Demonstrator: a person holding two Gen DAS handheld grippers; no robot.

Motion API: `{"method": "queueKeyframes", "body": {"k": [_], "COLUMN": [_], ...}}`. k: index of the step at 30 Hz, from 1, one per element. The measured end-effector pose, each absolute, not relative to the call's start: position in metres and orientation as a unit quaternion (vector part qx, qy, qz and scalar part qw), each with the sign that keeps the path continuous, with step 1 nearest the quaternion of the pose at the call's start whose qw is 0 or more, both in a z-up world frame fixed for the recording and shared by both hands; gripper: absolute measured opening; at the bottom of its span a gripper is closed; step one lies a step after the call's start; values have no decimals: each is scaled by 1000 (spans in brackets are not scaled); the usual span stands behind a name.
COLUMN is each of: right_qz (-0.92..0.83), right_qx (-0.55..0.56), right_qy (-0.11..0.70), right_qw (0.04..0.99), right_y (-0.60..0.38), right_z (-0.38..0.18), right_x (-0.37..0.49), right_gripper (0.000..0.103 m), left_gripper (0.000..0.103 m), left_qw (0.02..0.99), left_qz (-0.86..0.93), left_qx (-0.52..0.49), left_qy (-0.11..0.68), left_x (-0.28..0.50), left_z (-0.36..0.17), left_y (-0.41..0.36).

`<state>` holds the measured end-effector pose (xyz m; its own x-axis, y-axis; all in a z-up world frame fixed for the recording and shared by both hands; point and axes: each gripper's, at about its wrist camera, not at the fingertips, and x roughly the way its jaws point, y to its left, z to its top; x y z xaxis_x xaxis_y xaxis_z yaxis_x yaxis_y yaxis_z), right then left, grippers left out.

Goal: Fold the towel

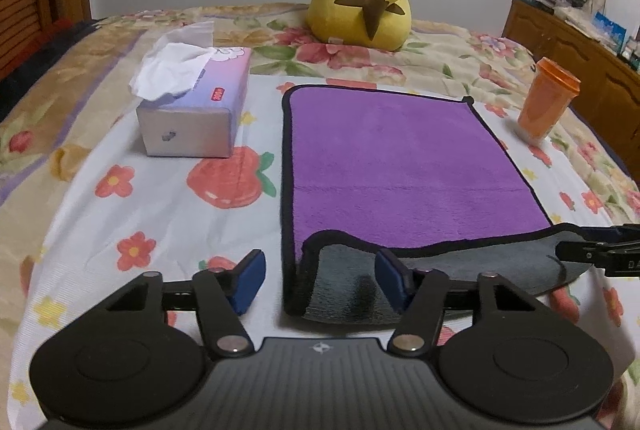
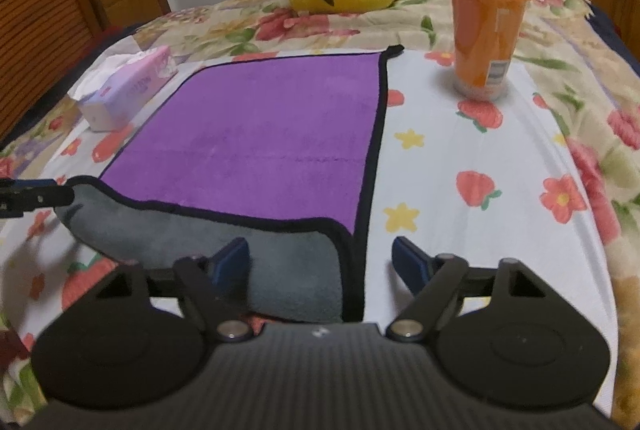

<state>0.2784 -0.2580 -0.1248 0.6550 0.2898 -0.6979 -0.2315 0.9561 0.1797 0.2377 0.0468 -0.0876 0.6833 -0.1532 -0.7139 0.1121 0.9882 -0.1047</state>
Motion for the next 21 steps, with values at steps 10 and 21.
{"method": "queueKeyframes", "body": {"k": [10, 21], "right_qz": [160, 162], "right_qx": [53, 69], "right_qy": [401, 404], "right_qw": [901, 898], "right_y": [-261, -268], "right_z": [-125, -124], "right_x": [279, 281], "right_gripper": [47, 24], "left_gripper": [43, 12], "left_qw": [913, 912], "left_qz": [-82, -80], "left_qx": [-27, -21], "left_qy": [399, 403], "left_x": [235, 237], "left_z": [-90, -95], "left_y": [44, 45]}}
